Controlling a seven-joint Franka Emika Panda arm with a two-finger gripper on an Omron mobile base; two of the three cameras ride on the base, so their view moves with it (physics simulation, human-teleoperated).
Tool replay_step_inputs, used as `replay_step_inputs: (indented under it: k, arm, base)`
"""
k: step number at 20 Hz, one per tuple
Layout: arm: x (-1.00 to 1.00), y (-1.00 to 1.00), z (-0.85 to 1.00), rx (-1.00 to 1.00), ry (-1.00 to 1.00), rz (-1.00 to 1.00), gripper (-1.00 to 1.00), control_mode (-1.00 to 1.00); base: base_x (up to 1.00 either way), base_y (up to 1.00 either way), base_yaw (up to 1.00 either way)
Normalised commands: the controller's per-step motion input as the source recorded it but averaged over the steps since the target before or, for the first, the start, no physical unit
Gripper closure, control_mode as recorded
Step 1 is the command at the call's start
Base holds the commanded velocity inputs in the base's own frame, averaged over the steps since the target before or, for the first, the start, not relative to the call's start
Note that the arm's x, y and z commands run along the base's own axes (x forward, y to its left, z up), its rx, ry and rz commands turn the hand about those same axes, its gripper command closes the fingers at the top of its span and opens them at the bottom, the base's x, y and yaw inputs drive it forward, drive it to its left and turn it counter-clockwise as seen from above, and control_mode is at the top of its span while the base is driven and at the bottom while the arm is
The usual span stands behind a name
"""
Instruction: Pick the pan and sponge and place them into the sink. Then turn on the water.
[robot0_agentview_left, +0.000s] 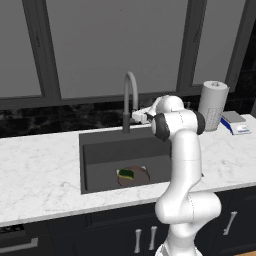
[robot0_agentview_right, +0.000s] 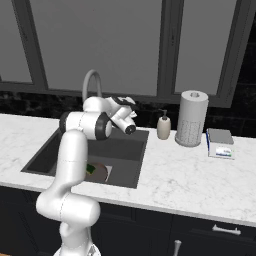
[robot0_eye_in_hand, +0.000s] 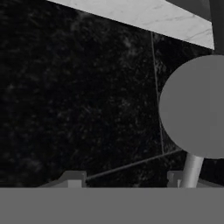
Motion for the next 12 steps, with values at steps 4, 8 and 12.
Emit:
replay_step_inputs:
  k: [4,8,12]
  arm:
    - [0.02,-0.01,-0.02,0.01,-0.08,0.0,1.0,-1.0]
    - [0.0,-0.03,0.0,0.0,-0.08,0.0,1.0,-1.0]
    - [0.06,-0.14,0.0,0.0,-0.03,-0.01,1.0,-1.0]
  base:
    - [0.0,0.0,0.0]
    - [0.0,0.0,0.0]
    - [0.0,0.0,0.0]
